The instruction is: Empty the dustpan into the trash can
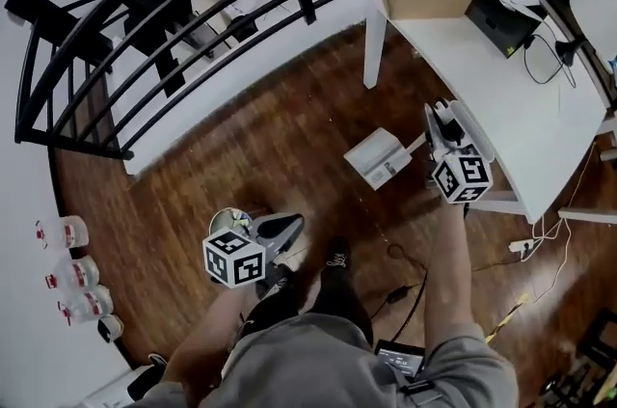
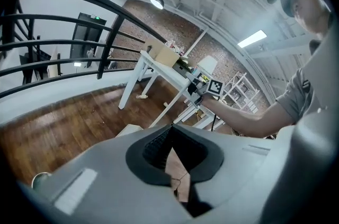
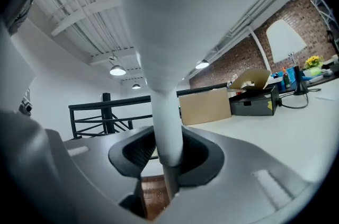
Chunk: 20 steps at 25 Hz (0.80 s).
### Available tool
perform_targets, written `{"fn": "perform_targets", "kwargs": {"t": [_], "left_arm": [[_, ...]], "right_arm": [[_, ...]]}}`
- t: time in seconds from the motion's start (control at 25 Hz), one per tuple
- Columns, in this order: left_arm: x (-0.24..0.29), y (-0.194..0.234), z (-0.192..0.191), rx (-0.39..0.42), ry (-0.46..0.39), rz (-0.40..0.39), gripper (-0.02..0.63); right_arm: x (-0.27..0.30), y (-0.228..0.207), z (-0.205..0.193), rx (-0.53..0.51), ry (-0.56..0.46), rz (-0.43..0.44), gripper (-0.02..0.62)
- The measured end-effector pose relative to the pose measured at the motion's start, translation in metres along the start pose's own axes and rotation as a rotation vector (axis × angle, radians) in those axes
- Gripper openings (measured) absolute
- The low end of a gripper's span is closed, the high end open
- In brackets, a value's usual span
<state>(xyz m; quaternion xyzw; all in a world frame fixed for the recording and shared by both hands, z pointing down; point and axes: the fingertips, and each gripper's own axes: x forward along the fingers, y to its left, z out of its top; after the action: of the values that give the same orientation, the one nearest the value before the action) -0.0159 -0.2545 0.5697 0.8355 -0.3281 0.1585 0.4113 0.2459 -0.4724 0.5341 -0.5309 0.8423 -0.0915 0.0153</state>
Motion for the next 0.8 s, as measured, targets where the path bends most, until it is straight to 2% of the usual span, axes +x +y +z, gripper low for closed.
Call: {"fn": "perform_targets", "kwargs": {"t": [0.2,0.36,0.64,0.8], "left_arm": [[0.023,0.017,-0.009,-0.027,0.056,-0.013,0.005],[0.043,0.032,-0.016,-0.025,0.097,-0.023,0.005],[0.051,0.027,-0.014,-0.029,0.103,-0.047,0.005],[0.040,0.023,-0.009,-0.027,0.092,-0.057,0.005]], "right_arm": [[0.005,-0.026,-0.044,0.012,0.010,-0.016,0.118],[-0.005,-0.049,-0.046,0.010,-0.053,-0.054,0.118],[-0.061,-0.072,-0.067,0.111,-0.071,-0.274,0.126],[-0.087,-0.068,-0.084,0.155,-0.023,-0.407,0.149]]}}
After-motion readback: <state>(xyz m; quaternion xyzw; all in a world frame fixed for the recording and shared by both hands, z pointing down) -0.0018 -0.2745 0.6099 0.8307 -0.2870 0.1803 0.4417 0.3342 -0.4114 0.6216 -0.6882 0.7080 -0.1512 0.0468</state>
